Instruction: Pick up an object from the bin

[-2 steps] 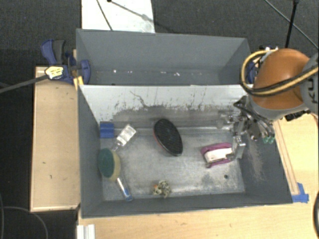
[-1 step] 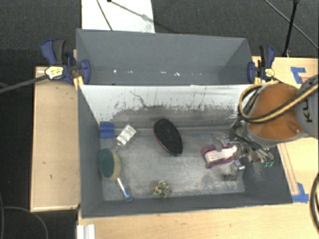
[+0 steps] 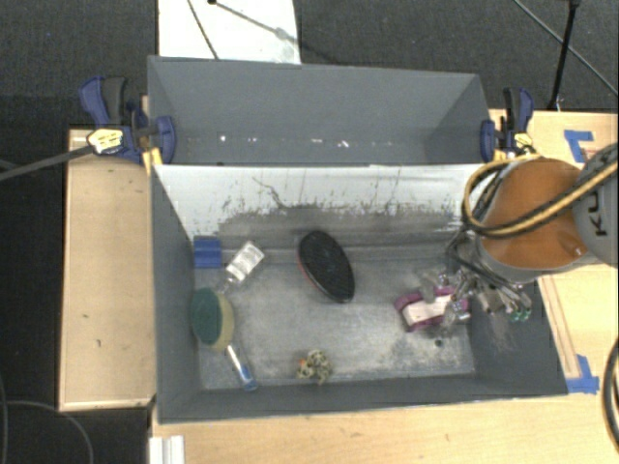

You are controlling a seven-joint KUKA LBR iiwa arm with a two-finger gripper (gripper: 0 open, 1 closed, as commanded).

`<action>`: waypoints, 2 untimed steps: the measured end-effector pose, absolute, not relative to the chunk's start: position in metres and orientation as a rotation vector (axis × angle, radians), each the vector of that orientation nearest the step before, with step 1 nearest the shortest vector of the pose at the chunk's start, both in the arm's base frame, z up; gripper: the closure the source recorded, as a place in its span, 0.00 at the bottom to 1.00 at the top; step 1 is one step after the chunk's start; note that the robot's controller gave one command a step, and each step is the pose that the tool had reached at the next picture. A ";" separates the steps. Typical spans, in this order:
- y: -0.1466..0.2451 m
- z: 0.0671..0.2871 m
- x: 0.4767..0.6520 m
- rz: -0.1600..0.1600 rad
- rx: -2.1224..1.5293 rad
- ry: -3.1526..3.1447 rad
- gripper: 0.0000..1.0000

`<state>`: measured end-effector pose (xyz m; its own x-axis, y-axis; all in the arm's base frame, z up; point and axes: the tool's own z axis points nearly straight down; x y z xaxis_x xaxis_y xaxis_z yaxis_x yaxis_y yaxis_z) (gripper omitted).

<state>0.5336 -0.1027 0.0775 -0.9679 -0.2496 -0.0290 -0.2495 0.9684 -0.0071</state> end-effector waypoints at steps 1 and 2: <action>-0.103 0.175 0.542 -0.005 -0.414 3.102 1.00; -0.103 0.170 0.540 0.000 -0.412 3.111 0.00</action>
Offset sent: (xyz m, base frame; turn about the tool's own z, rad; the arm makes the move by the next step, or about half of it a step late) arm 0.0051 -0.0006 0.0922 -0.0162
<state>0.5397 -0.1031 0.1703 -0.9655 -0.2603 -0.0033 -0.2603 0.9655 -0.0003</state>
